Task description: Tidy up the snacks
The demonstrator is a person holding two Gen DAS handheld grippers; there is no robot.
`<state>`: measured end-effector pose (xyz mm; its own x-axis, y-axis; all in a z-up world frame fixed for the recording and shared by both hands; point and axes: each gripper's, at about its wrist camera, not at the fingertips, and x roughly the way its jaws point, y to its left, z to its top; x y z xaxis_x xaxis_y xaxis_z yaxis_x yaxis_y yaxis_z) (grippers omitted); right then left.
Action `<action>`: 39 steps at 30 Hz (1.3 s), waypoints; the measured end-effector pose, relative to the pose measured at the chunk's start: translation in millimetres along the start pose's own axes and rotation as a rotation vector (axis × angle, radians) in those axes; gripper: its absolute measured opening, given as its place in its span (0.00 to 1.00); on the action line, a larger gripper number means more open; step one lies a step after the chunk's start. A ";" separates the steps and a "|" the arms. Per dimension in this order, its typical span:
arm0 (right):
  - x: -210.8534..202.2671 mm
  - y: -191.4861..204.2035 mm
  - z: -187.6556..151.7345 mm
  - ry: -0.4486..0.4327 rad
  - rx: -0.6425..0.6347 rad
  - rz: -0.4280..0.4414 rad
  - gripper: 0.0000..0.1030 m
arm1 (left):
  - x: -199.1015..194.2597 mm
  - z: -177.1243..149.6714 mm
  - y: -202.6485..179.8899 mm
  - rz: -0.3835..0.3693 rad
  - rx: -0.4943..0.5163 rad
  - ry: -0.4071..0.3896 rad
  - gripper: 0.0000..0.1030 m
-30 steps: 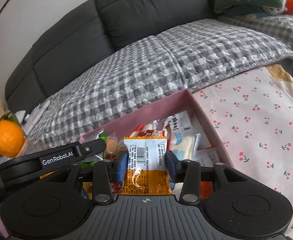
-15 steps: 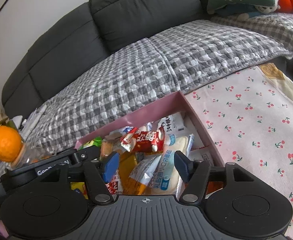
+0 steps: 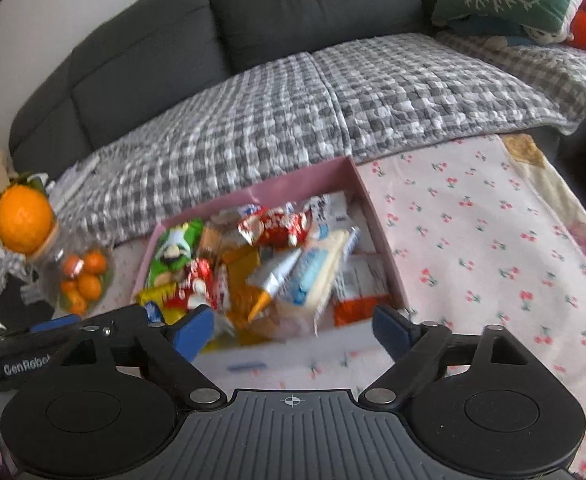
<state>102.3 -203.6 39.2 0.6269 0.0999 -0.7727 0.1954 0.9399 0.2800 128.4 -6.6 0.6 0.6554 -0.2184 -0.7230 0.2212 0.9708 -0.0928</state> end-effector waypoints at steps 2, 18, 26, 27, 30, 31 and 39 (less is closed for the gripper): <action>-8.1 -0.9 -1.6 0.023 0.008 -0.019 0.91 | -6.3 -4.5 -2.4 -0.002 -0.003 0.024 0.99; -70.2 10.2 -33.5 0.080 -0.096 -0.067 0.99 | -66.0 -43.4 -22.1 0.090 -0.012 0.082 0.99; -72.8 14.7 -49.6 0.085 -0.156 -0.106 0.99 | -73.4 -55.5 -26.8 0.167 0.024 0.059 0.99; -73.5 15.2 -50.4 0.079 -0.156 -0.109 0.99 | -73.6 -56.1 -27.5 0.169 0.026 0.056 0.99; -72.5 18.5 -51.9 0.065 -0.173 -0.126 0.99 | -74.1 -57.4 -27.7 0.178 0.021 0.053 0.99; -72.2 19.4 -52.4 0.064 -0.177 -0.129 0.99 | -73.8 -57.6 -27.7 0.184 0.022 0.054 0.99; -68.8 18.8 -52.9 0.074 -0.169 -0.133 0.99 | -76.4 -58.8 -23.9 0.183 -0.002 0.062 0.99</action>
<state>23.0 -175.5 67.5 0.5463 -0.0106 -0.8376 0.1392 0.9872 0.0783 30.6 -7.3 17.8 0.6385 -0.0320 -0.7689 0.1013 0.9939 0.0428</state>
